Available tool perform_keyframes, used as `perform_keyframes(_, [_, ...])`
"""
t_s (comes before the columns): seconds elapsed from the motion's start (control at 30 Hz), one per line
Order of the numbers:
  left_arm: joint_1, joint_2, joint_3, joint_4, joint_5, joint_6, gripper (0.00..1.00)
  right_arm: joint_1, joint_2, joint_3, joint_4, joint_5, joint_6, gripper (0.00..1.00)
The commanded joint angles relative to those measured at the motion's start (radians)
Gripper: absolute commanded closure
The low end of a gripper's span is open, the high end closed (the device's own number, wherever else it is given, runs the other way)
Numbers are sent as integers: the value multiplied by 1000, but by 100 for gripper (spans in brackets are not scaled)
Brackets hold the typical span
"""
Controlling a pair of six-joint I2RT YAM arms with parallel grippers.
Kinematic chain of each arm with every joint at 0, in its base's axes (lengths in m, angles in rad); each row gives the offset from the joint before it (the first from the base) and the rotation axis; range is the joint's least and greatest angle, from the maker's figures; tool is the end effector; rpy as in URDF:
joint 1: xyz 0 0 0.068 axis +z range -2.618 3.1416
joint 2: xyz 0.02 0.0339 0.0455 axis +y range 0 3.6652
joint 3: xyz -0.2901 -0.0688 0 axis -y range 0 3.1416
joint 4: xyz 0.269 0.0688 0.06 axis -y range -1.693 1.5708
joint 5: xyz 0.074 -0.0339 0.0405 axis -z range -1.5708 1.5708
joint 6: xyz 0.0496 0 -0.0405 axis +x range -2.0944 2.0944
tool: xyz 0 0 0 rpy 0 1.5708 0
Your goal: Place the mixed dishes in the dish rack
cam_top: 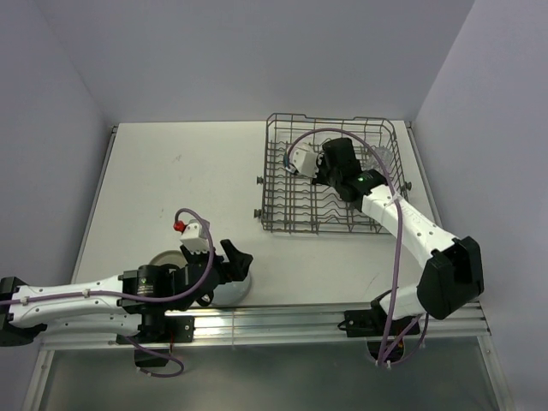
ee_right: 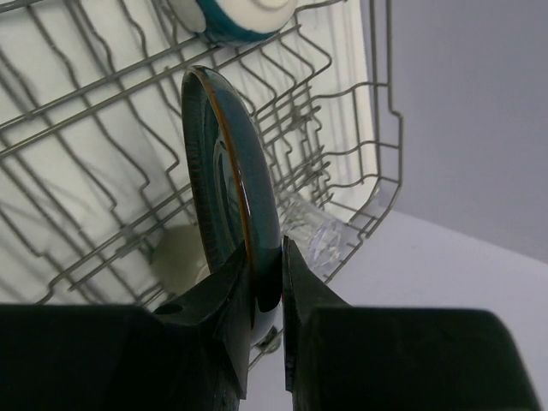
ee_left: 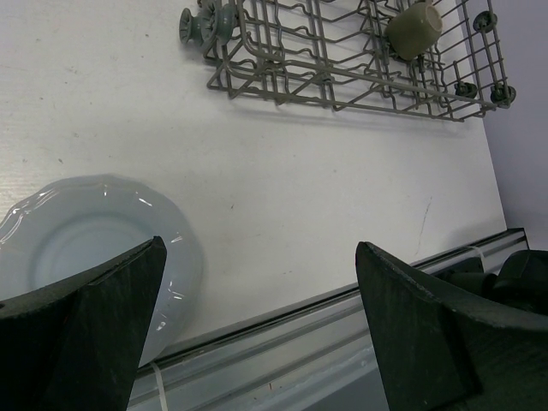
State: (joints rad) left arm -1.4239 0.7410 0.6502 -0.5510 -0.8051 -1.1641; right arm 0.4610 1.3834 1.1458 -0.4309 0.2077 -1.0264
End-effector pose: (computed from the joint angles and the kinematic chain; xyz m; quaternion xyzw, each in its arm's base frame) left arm 0.0597 -0.1591 0.2798 -0.0675 0.8384 -0.3008 0.4496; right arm 0.3070 0.1411 0.3176 -0.5727 0.6894 -0.2106 0.3904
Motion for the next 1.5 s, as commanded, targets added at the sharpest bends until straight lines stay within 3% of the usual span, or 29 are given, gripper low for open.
perform_keyframes(0.0, [-4,-15,-9,60,-6,26,2,-7,17,-9,231,30,-116,100])
perform_keyframes(0.5, [9,4,-29,105,-14,58,2,-96,232,86,284,1,-213,100])
perform_keyframes(0.77, [54,12,-26,128,17,103,2,-102,262,111,219,-33,-219,100])
perform_keyframes(1.17, [83,-25,-55,134,49,106,2,-120,382,291,35,-93,-227,100])
perform_keyframes(1.4, [100,-35,-66,141,64,116,2,-125,402,307,21,-82,-209,100])
perform_keyframes(1.43, [100,-35,-66,140,67,116,2,-125,407,305,26,-80,-201,98])
perform_keyframes(1.47, [102,-35,-66,138,70,116,2,-125,410,302,32,-77,-196,90])
